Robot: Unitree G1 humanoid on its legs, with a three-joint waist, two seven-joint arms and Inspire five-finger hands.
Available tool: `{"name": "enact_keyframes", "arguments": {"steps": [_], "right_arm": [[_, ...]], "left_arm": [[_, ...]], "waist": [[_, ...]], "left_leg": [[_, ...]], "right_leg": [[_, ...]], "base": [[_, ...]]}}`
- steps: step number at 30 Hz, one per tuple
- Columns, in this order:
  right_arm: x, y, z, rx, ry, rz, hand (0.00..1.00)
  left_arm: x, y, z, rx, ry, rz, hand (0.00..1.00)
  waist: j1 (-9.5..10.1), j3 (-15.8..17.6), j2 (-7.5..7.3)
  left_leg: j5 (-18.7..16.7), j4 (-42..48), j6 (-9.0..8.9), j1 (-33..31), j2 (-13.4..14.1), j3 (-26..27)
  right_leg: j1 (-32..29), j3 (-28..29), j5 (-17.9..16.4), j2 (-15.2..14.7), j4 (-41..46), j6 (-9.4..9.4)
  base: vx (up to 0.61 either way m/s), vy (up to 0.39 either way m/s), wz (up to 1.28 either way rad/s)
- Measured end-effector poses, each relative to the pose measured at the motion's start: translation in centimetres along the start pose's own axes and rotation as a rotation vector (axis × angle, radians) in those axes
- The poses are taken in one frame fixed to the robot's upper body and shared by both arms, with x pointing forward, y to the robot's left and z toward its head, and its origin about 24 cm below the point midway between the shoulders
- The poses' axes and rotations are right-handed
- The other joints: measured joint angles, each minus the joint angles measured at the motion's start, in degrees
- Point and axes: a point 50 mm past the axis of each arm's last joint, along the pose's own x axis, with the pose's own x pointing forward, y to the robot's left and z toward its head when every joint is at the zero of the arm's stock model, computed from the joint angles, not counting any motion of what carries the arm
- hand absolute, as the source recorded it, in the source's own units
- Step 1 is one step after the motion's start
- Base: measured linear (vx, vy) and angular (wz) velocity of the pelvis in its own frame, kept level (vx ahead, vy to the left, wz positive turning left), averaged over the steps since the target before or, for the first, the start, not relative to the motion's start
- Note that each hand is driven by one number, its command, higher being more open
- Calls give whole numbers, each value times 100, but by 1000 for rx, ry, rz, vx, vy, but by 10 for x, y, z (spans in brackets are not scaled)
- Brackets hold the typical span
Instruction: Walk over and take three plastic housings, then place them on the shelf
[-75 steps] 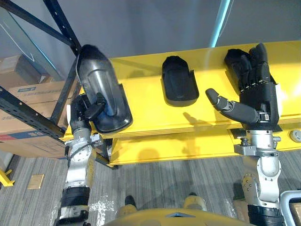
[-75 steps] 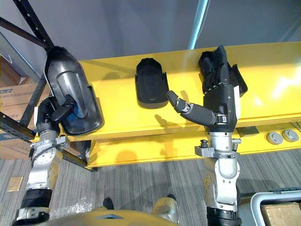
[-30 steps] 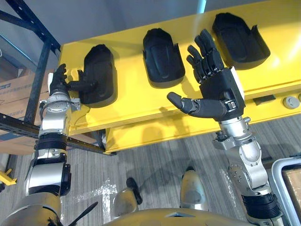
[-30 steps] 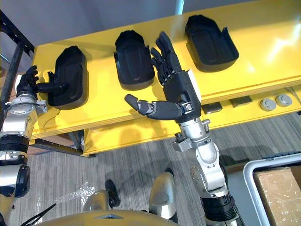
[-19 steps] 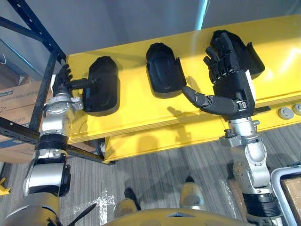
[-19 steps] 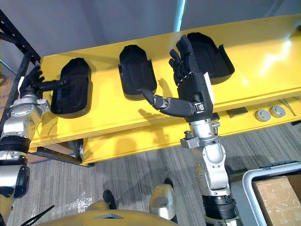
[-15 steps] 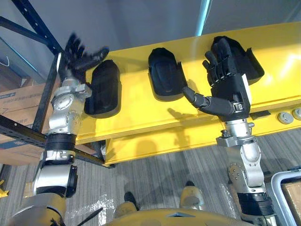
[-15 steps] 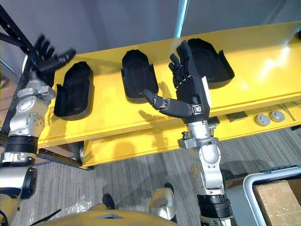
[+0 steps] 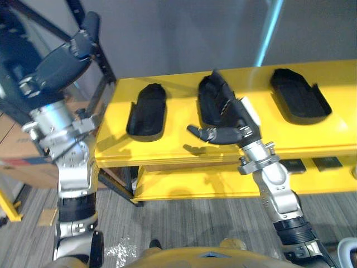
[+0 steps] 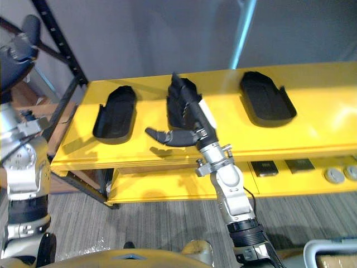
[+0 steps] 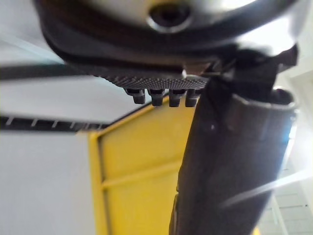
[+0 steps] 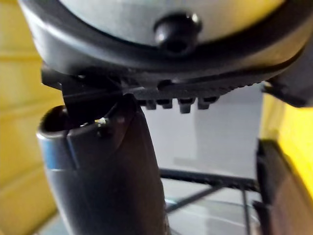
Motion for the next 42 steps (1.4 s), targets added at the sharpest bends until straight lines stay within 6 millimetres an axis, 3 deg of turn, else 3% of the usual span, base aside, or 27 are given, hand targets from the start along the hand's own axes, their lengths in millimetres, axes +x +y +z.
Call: {"name": "enact_keyframes", "arguments": {"steps": [4, 6, 9, 11, 15, 24, 30, 37, 42], "right_arm": [[4, 25, -12, -67, 56, 70, 100], [11, 32, -13, -159, 54, 68, 100], [21, 25, -13, -258, 50, -38, 100], [24, 21, -14, -296, 50, -75, 100], [32, 15, -21, -363, 65, -152, 100], [45, 5, -23, -599, 15, -332, 100], [57, 7, -24, -695, -11, -281, 100], [49, 9, -39, -781, 26, -207, 100], [51, 5, -36, -843, 1, -195, 100]], "left_arm": [[-40, 19, 13, 75, 97, -14, 100], [-57, 26, 14, 107, 177, -47, 100], [-73, 27, 14, 91, 276, -208, 100], [-78, 28, 17, 60, 309, -277, 100], [-79, 23, 28, -28, 303, -404, 100], [-78, 26, 38, -128, 285, -377, 100], [-80, 27, 38, -143, 293, -376, 100], [-83, 31, 38, -154, 323, -361, 100], [-83, 31, 38, -154, 324, -361, 100]], "waist": [[351, -68, -125], [426, -72, -140], [619, -70, -141], [647, -64, -145], [776, -46, -127], [1066, 82, -21], [1107, 280, -69], [1147, 379, -83], [1157, 407, -70]], "left_leg": [[159, -195, 0, -4, -39, -301], [212, -284, 2, -2, -59, -426], [315, -310, 29, -185, -72, -591], [343, -311, 32, -216, -85, -651], [378, -313, 35, -231, -98, -782], [469, -315, 47, -427, -111, -1056], [550, -313, 58, -564, -119, -1177], [568, -314, 61, -562, -119, -1215], [560, -315, 83, -580, -112, -1214]], "right_leg": [[216, -332, 18, 12, -138, 7], [281, -472, 19, 17, -187, 10], [265, -642, -3, 22, -191, -28], [277, -699, 2, 19, -191, -24], [362, -860, -6, 22, -191, -31], [355, -1103, -28, 48, -164, -52], [253, -1191, -54, 43, -54, -76], [245, -1226, -116, 27, 50, -81], [165, -1203, -171, 6, 178, -86]], "base": [[-3, -13, 40], [-36, -11, 38], [-57, -4, 33], [-24, -1, 17], [-24, -15, 18], [-18, -19, 14], [-21, -15, 10], [-8, -12, 3], [-44, -13, -1]]}}
